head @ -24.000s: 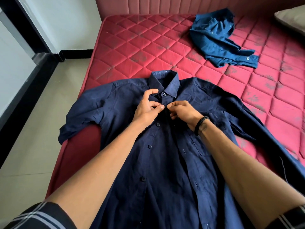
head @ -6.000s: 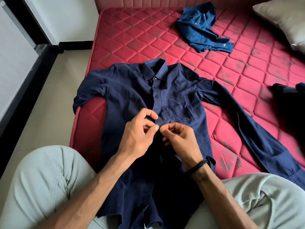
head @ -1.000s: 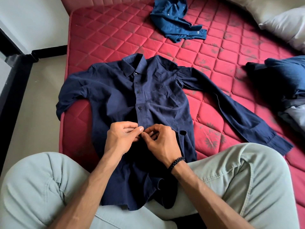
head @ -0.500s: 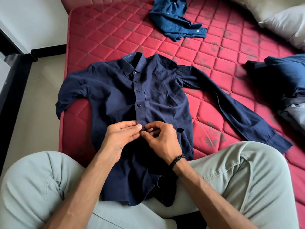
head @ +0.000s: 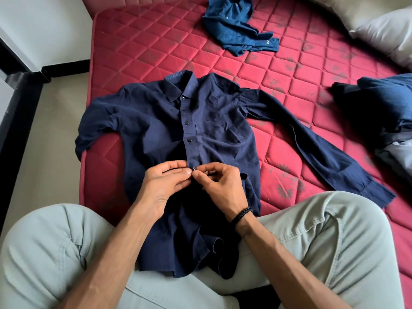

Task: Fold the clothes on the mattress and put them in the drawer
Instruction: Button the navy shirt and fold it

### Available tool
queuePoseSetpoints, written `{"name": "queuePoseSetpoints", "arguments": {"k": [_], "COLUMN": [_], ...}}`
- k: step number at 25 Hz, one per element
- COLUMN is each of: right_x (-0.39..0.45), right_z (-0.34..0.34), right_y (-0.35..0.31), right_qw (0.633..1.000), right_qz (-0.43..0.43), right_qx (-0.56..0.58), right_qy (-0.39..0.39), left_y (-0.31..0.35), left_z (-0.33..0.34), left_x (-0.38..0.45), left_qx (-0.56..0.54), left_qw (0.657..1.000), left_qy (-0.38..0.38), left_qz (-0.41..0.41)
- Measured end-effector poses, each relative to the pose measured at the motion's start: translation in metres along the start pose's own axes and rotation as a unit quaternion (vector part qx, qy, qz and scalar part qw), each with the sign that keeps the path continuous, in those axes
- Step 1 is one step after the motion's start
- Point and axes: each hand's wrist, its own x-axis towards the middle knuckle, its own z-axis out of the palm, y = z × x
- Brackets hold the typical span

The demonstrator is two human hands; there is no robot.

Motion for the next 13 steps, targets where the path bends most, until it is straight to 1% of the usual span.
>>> {"name": "queuePoseSetpoints", "arguments": {"k": [4, 9, 13], "right_x": [-0.0014, -0.0055, -0.0056], "right_z": [-0.0008, 0.0022, 0.0022], "right_y": [-0.0021, -0.0034, -0.0043], "right_qw": [1.0, 0.999, 0.999], "right_qz": [-0.005, -0.015, -0.018], "right_qx": [0.002, -0.05, -0.045], "right_qy": [0.007, -0.006, -0.001], "left_y": [0.0047, 0.0033, 0.0017], "left_z": [0.0023, 0.0021, 0.0001], "left_x": [-0.0037, -0.0049, -0.0012], "left_qx": [-0.036, -0.002, -0.017], "left_qw": [0.998, 1.0, 1.0], "left_qy": [-0.035, 0.009, 0.006], "left_qz": [-0.022, -0.019, -0.014]}}
